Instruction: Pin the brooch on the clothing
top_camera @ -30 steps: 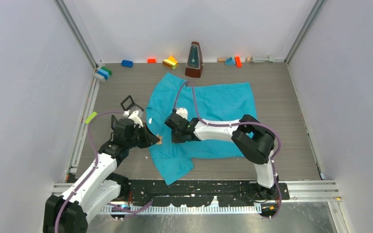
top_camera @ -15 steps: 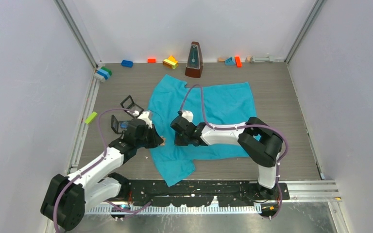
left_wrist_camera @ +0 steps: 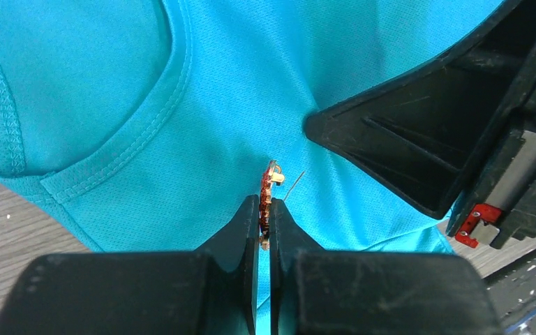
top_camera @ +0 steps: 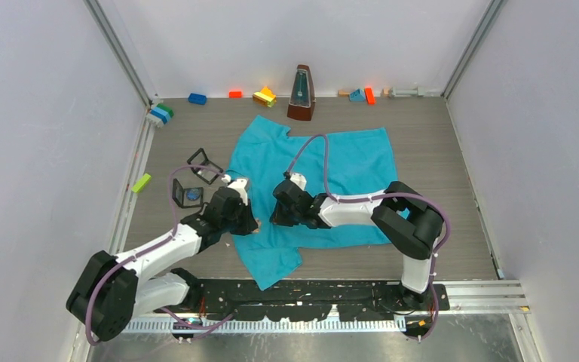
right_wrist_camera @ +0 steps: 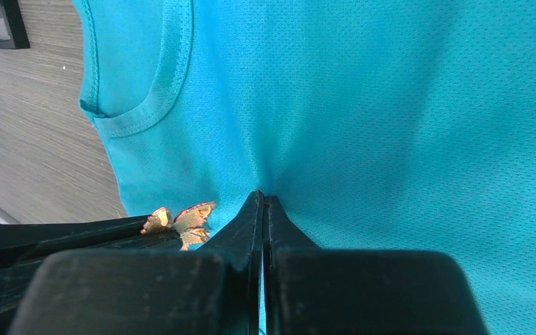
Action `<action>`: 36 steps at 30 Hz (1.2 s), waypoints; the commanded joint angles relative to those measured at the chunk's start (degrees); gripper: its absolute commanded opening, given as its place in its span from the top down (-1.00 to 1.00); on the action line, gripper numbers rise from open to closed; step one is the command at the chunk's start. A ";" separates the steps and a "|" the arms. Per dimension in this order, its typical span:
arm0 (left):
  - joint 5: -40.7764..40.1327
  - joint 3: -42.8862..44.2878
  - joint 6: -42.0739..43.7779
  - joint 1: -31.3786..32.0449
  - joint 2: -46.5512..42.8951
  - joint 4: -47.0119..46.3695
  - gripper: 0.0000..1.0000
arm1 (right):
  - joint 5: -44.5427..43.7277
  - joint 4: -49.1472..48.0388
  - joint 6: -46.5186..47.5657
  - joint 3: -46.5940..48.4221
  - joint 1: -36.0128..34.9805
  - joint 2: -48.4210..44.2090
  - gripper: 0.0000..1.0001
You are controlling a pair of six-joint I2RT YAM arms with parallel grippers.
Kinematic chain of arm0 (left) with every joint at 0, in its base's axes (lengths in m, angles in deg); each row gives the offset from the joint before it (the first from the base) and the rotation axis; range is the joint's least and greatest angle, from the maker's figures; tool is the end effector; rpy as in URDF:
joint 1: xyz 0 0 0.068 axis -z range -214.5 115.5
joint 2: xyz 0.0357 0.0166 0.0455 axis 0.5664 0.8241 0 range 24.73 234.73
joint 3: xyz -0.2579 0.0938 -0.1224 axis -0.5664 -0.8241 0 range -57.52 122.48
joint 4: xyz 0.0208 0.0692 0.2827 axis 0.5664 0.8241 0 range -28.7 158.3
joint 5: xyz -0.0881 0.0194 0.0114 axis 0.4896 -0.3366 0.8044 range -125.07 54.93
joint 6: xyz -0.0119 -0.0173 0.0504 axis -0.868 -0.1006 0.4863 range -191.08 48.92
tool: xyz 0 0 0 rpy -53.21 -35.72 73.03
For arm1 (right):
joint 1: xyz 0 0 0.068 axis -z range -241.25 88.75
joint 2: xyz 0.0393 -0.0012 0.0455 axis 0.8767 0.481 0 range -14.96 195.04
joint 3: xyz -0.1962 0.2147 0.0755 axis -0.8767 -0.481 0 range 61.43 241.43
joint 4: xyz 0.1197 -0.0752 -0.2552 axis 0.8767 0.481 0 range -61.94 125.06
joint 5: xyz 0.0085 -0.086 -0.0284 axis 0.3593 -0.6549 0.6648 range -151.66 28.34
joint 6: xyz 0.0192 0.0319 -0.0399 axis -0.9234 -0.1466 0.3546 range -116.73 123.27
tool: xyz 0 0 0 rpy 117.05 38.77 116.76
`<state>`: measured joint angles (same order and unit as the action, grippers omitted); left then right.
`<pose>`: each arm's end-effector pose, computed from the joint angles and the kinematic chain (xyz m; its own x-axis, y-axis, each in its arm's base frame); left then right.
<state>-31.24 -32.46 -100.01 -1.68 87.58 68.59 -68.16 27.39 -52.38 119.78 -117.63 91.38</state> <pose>0.1838 -0.1214 0.1731 -0.8016 -0.0575 -0.5951 0.2200 0.8972 -0.3830 0.2288 0.3367 0.1473 -0.8777 0.1615 -0.4512 -0.1068 0.8518 0.5128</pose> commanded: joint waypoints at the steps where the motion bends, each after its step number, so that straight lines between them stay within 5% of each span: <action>1: -3.37 2.63 2.11 1.42 0.61 -1.15 1.00 | 0.03 -5.53 -1.38 -0.61 0.13 -4.24 0.99; 36: -6.65 4.47 -0.36 2.95 4.36 -1.08 1.00 | 6.73 -7.34 0.53 0.13 0.04 -3.34 0.99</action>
<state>-36.59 -29.75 -99.40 1.07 91.89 68.79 -62.83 22.89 -52.52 118.62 -117.39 88.17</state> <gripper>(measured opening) 0.051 0.025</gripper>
